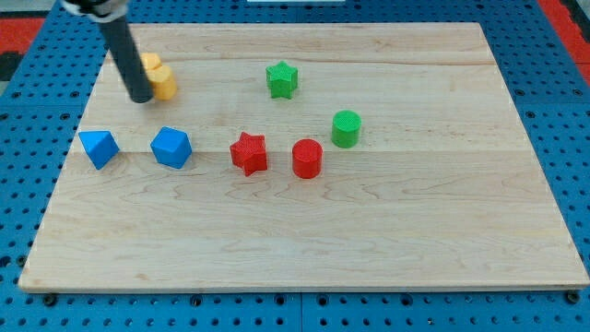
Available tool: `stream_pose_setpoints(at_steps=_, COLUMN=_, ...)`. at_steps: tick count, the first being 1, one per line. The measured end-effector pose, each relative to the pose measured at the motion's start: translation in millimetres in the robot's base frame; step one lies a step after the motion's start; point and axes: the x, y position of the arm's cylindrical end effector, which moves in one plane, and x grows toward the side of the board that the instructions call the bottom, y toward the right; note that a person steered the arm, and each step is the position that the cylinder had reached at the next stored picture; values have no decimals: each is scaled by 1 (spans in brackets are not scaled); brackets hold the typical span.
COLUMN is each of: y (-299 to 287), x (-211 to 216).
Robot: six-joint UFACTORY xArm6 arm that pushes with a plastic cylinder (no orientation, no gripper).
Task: Move the yellow heart to the left of the green star
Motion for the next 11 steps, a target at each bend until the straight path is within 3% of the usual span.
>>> stream_pose_setpoints(at_steps=1, y=39, x=0)
stream_pose_setpoints(at_steps=2, y=-2, x=10)
stream_pose_setpoints(at_steps=3, y=-77, x=-12)
stream_pose_setpoints(at_steps=4, y=-49, x=-34)
stream_pose_setpoints(at_steps=8, y=85, x=-23)
stream_pose_setpoints(at_steps=9, y=44, x=-30)
stream_pose_setpoints(at_steps=11, y=43, x=-87)
